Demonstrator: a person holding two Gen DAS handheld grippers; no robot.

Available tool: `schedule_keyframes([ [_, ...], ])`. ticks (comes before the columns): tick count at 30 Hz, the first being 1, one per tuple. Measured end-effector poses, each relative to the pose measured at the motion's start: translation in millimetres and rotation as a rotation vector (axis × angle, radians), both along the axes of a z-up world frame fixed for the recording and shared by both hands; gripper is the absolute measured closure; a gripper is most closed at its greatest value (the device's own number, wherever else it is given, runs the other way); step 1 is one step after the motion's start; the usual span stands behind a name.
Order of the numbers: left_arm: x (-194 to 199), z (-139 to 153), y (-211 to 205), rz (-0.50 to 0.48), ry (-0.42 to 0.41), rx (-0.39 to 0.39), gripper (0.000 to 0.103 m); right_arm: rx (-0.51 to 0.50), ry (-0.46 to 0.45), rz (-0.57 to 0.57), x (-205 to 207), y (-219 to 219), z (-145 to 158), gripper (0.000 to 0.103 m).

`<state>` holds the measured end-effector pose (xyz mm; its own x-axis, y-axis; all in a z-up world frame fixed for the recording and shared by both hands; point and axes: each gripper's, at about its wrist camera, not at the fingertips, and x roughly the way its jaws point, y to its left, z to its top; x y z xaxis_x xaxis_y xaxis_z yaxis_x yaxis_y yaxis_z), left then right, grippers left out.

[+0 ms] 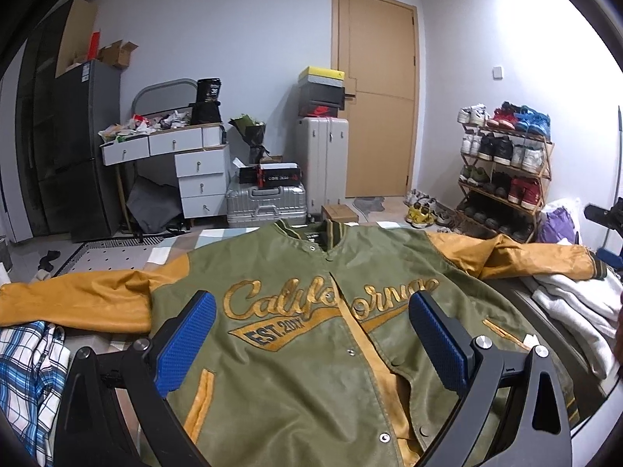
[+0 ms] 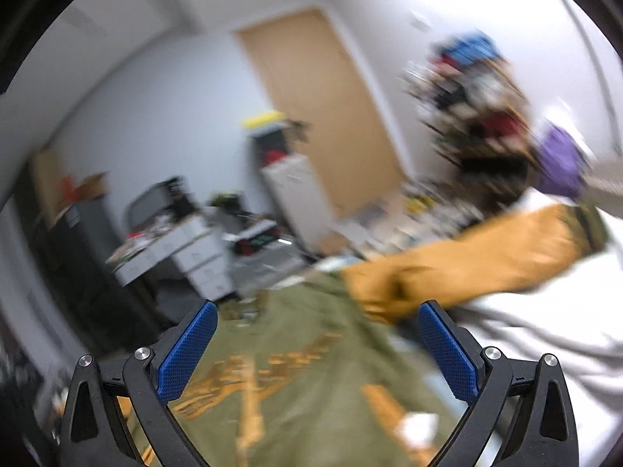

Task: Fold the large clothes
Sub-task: 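Grasp the green ribbed cuff of a yellow sleeve with the right tool and lift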

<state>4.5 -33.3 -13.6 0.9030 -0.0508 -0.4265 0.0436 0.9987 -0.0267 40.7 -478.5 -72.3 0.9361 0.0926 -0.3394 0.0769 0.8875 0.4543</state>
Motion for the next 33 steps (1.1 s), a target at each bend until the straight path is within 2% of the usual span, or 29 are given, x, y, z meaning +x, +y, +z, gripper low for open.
schedule_keyframes([
  [3, 1.5, -2.1, -6.1, -0.020, 0.015, 0.008, 0.006, 0.171, 0.171, -0.085, 14.5, -87.8, -19.5, 0.000],
  [6, 1.7, -4.3, -10.7, -0.028, 0.021, 0.025, 0.006, 0.289, 0.269, -0.173, 20.6, -151.4, -40.5, 0.000],
  [11, 5.3, -6.6, -11.9, -0.030, 0.042, 0.037, 0.006, 0.313, 0.331, -0.299, 30.4, -201.8, -54.9, 0.004],
  [14, 7.4, -8.4, -13.1, -0.032, 0.055, 0.042, 0.006, 0.323, 0.383, -0.315, 47.6, -215.7, -66.0, 0.004],
  [16, 8.2, -10.0, -14.4, -0.032, 0.058, 0.048, 0.006, 0.262, 0.391, -0.350, 62.0, -218.5, -64.3, 0.005],
  [17, 8.5, -10.9, -15.8, -0.030, 0.059, 0.053, 0.006, 0.230, 0.396, -0.364, 66.3, -216.1, -61.8, 0.009],
  [19, 9.2, -13.0, -17.2, -0.031, 0.067, 0.062, 0.006, 0.127, 0.447, -0.414, 83.8, -217.1, -58.4, 0.030],
  [20, 9.1, -13.8, -17.3, -0.030, 0.068, 0.065, 0.006, 0.101, 0.467, -0.428, 88.9, -218.2, -58.2, 0.046],
  [22, 9.7, -13.9, -16.6, -0.025, 0.070, 0.072, 0.006, 0.079, 0.483, -0.437, 98.1, -221.1, -54.7, 0.054],
  [23, 9.5, -13.8, -16.1, -0.023, 0.072, 0.077, 0.006, 0.069, 0.471, -0.434, 100.3, -221.0, -50.4, 0.062],
  [24, 9.5, -14.2, -16.6, -0.020, 0.070, 0.078, 0.006, 0.049, 0.461, -0.426, 104.2, -220.0, -45.0, 0.064],
  [28, 10.7, -14.5, -14.2, -0.010, 0.073, 0.076, 0.006, -0.135, 0.407, -0.408, 122.8, -204.5, -8.8, 0.071],
  [33, 12.4, -15.6, -9.9, 0.010, 0.068, 0.087, 0.006, -0.294, 0.346, -0.422, 154.2, -178.9, 28.7, 0.079],
])
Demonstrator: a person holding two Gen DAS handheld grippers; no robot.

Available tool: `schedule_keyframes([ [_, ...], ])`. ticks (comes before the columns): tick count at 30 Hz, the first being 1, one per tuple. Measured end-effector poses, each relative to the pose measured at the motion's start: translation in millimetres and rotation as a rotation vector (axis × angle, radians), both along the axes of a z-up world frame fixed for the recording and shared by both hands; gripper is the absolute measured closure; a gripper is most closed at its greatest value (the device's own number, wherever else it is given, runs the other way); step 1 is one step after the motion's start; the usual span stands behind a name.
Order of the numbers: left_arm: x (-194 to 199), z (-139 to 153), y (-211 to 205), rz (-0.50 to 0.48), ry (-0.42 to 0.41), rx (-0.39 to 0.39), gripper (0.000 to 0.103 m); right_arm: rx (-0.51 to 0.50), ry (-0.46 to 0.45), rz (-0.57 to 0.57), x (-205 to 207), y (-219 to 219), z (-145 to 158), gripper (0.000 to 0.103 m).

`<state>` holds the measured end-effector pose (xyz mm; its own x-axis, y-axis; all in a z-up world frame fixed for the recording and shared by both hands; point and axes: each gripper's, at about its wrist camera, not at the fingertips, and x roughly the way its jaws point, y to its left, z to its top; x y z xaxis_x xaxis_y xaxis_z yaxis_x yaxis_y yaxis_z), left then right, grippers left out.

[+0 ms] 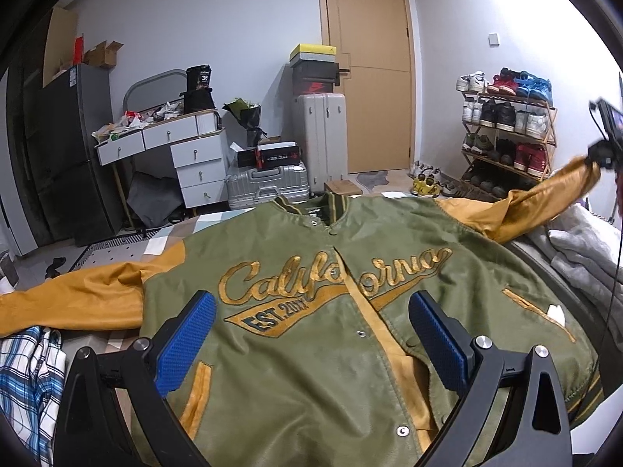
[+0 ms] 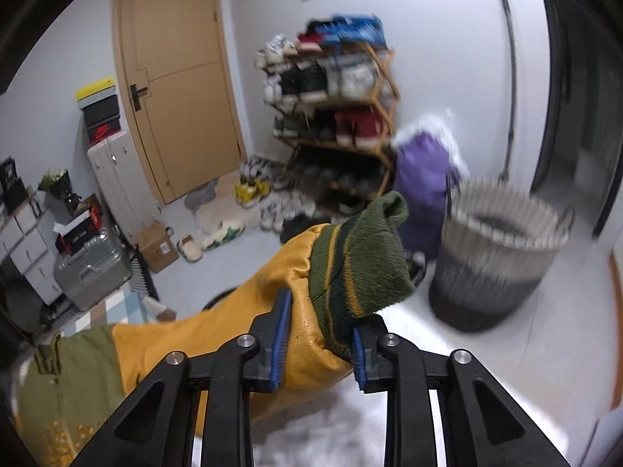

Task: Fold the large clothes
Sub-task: 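Grasp the green ribbed cuff of a yellow sleeve with the right tool and lift, then fold the held sleeve across the jacket chest with the right tool, then release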

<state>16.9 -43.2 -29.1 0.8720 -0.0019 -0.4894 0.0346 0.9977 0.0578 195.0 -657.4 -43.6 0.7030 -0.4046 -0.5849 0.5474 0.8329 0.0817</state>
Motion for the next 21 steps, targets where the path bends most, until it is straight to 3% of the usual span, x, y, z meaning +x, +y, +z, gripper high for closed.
schedule_keyframes([
  [5, 2.6, -1.0, 7.5, 0.023, 0.004, 0.011, 0.006, -0.116, -0.039, -0.015, 23.3, 16.0, 29.1, 0.082],
  [12, -0.5, 4.9, 26.9, 0.053, -0.007, -0.006, 0.006, -0.106, -0.045, -0.022, 37.0, 21.9, 33.7, 0.084],
  [15, -3.7, 10.4, 41.5, 0.081, -0.026, -0.019, 0.006, -0.154, -0.093, 0.044, 37.6, 48.5, 53.2, 0.085],
  [21, -13.0, 16.7, 76.4, 0.145, -0.048, -0.051, 0.006, -0.215, -0.226, 0.292, 37.8, 158.8, 99.4, 0.092],
])
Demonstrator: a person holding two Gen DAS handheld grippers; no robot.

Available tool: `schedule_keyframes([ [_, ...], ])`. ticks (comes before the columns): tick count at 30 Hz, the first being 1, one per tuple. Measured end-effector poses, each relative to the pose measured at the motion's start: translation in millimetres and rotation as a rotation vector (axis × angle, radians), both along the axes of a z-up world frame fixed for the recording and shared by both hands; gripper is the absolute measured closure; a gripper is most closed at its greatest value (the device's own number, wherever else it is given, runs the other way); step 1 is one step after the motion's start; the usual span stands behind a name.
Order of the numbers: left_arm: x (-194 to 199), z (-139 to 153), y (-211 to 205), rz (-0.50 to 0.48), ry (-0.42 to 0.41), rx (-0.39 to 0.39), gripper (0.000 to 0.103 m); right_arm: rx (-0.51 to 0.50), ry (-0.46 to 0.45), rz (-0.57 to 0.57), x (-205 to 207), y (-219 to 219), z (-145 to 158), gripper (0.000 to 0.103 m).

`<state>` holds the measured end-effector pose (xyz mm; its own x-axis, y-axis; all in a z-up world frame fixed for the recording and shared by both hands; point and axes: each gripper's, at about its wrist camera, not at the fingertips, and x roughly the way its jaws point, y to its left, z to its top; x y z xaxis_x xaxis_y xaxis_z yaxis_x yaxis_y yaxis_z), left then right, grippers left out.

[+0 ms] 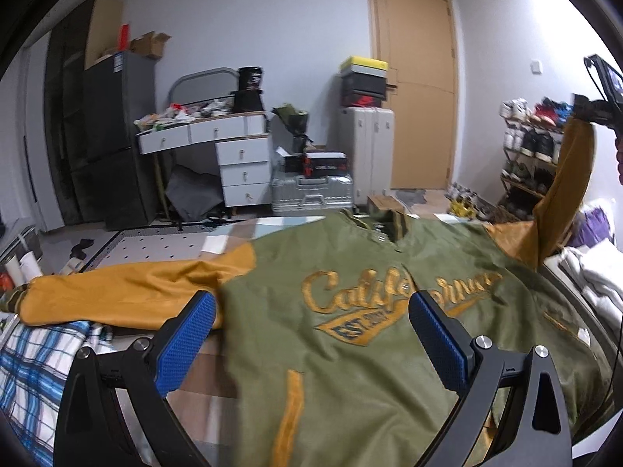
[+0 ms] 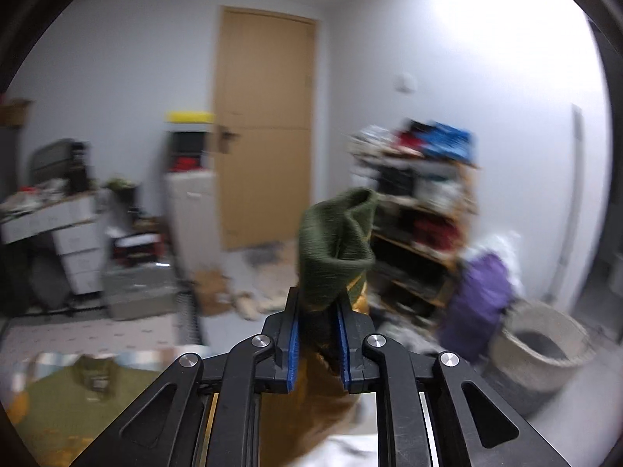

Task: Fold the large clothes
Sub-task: 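Fold the held sleeve across the jacket chest with the right tool, then release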

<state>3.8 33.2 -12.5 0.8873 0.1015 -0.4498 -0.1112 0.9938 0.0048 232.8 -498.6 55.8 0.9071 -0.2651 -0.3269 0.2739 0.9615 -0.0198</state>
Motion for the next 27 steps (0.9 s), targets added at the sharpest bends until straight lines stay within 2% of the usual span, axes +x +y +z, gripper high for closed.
schedule_keyframes([
  [3, -6.6, 4.4, 17.8, 0.055, -0.021, -0.014, 0.006, -0.005, 0.003, 0.176, 7.2, 73.4, 5.1, 0.094],
  [6, -10.4, 8.6, 25.2, 0.099, -0.046, -0.011, 0.006, -0.019, 0.017, 0.320, 13.1, 148.4, -9.9, 0.094],
  [9, -10.7, 9.0, 37.2, 0.107, -0.038, -0.103, 0.006, 0.038, 0.084, 0.475, 22.5, 224.9, -50.7, 0.094],
  [11, -10.0, 8.5, 40.1, 0.122, -0.037, -0.114, 0.006, 0.060, 0.125, 0.536, 27.5, 261.0, -78.9, 0.094],
  [12, -10.4, 8.0, 41.1, 0.129, -0.040, -0.110, 0.006, 0.074, 0.171, 0.574, 32.5, 289.5, -103.6, 0.094],
  [15, -10.8, 7.0, 43.8, 0.140, -0.046, -0.102, 0.006, 0.089, 0.267, 0.643, 39.5, 343.0, -154.9, 0.094],
  [18, -11.6, 5.8, 43.5, 0.132, -0.049, -0.106, 0.006, 0.056, 0.411, 0.701, 47.3, 396.6, -222.4, 0.094],
  [22, -14.2, 4.5, 44.1, 0.122, -0.053, -0.084, 0.006, 0.005, 0.538, 0.715, 45.8, 431.1, -284.5, 0.093],
  [25, -14.0, 3.7, 43.1, 0.108, -0.049, -0.090, 0.006, -0.056, 0.545, 0.714, 43.5, 442.8, -297.5, 0.093],
  [27, -13.3, 3.3, 43.1, 0.104, -0.048, -0.085, 0.006, -0.081, 0.567, 0.731, 43.0, 453.2, -300.1, 0.085],
])
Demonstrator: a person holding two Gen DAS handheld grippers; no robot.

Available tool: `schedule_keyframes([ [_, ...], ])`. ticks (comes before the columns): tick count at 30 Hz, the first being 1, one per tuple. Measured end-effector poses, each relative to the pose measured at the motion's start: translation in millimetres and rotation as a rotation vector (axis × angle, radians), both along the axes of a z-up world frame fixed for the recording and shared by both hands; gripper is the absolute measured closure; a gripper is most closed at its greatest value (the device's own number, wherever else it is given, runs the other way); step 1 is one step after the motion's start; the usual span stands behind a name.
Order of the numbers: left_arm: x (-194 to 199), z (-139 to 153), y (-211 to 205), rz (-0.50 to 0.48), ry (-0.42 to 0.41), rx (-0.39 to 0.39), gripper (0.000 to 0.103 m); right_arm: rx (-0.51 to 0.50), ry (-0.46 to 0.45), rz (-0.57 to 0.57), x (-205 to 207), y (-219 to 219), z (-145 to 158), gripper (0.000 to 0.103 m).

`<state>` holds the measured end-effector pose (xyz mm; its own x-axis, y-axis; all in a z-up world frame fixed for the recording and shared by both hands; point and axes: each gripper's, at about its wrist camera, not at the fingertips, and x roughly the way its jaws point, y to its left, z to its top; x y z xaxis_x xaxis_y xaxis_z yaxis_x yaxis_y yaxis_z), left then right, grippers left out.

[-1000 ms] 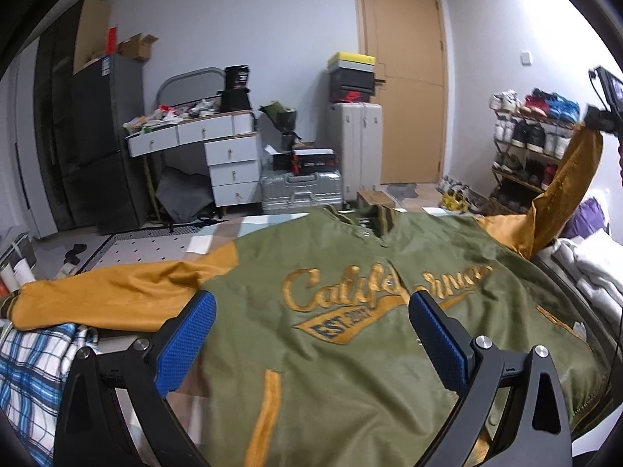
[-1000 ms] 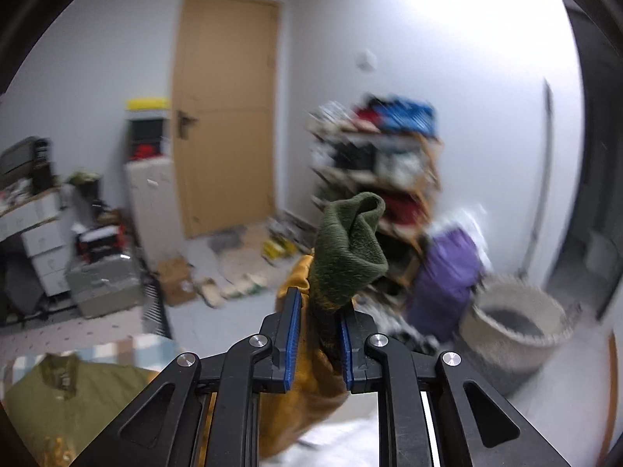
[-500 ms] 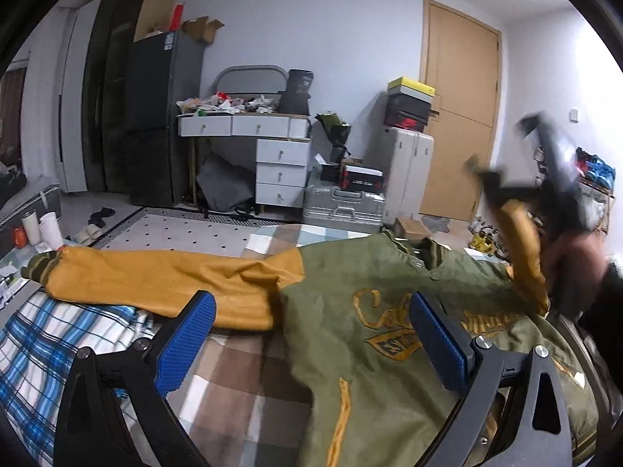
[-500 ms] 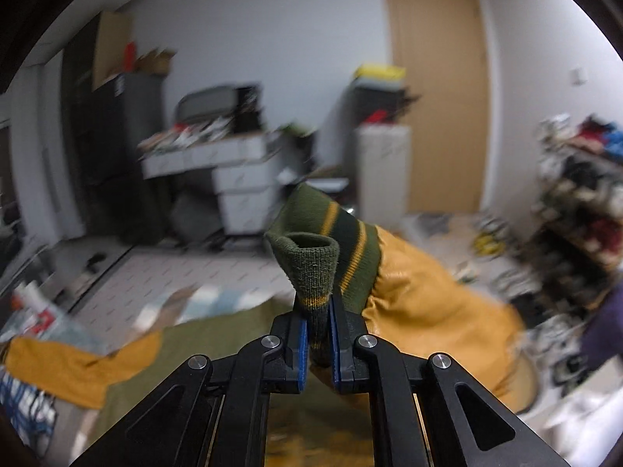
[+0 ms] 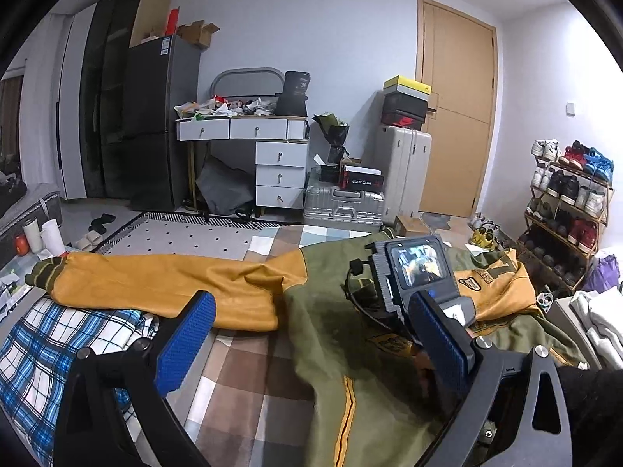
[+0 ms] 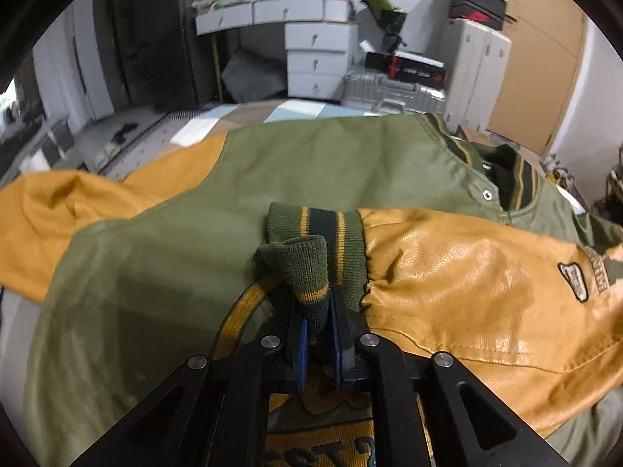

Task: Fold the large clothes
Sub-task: 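Fold the held sleeve across the jacket chest with the right tool, then release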

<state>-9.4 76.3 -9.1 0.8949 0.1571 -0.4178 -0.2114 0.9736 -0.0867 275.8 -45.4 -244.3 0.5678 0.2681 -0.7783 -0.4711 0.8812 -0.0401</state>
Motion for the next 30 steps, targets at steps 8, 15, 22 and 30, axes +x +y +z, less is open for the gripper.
schedule_keyframes([
  [8, 0.8, -2.9, 0.6, -0.010, 0.021, 0.002, 0.006, 0.188, 0.092, 0.120, -11.7, -67.8, 50.5, 0.050],
  [15, 1.6, -5.8, -8.3, -0.009, 0.032, 0.036, 0.006, -0.066, -0.077, -0.266, 28.7, -214.3, 64.6, 0.038],
  [22, 8.9, -8.8, -16.6, -0.016, 0.059, 0.049, 0.006, -0.065, 0.104, -0.399, 46.8, -287.3, 0.9, 0.055],
  [30, 15.9, -14.1, -23.4, -0.023, 0.101, 0.063, 0.006, -0.114, 0.058, -0.351, 35.7, -271.6, 21.1, 0.057],
])
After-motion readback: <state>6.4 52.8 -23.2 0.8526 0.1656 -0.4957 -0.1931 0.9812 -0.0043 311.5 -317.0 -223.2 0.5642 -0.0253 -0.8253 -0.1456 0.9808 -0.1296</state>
